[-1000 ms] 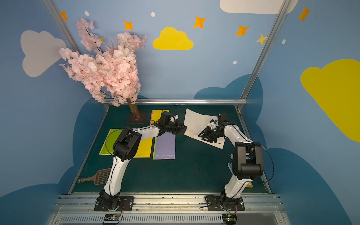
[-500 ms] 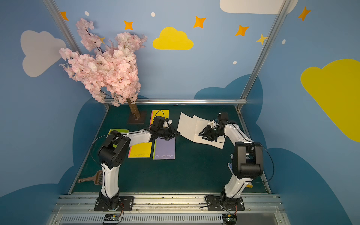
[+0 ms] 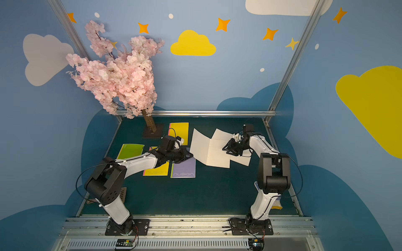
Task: Close the notebook
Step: Close the notebook at the center of the board.
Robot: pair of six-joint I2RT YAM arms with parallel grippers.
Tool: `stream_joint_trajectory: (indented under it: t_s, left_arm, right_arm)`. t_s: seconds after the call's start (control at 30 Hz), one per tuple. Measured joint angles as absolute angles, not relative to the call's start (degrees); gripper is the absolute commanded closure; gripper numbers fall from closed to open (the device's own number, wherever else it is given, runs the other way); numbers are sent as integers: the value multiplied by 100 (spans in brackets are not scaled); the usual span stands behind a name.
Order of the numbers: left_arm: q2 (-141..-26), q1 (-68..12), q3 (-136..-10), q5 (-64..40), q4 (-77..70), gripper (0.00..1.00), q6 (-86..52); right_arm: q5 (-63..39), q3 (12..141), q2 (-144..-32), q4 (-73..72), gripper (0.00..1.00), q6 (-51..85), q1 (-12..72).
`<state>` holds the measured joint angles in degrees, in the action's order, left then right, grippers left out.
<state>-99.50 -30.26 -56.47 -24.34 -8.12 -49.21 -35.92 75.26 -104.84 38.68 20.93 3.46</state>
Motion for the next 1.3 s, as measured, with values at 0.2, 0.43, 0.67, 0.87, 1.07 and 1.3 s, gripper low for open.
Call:
stream_joint_trajectory:
  t_s: [0.2, 0.43, 0.67, 0.87, 1.07, 1.3]
  left_arm:
    - [-9944, -3098, -5601, -2473, -856, 76, -4803]
    - [-9944, -3116, -5621, -2506, -875, 73, -4729]
    - [-9966, -3138, -5846, -2628, -875, 73, -4624]
    - [-10132, -3203, -6173, -2858, -928, 72, -4536]
    - [-10433, -3308, -6427, -3124, -958, 72, -4517]
    - [-10709, -3498, -6766, -3461, -1125, 70, -4501]
  right_arm:
    - [-3538, 7588, -10578, 3900, 60, 2091, 342]
    - [-3516, 7596, -10578, 3907, 60, 2064, 303]
    - [-3518, 7596, -10578, 3905, 59, 2056, 233]
    - [-3522, 7594, -10578, 3903, 59, 2051, 193]
    - [-3551, 7557, -10578, 3898, 58, 2047, 86]
    - [-3570, 7463, -10578, 3896, 57, 2040, -78]
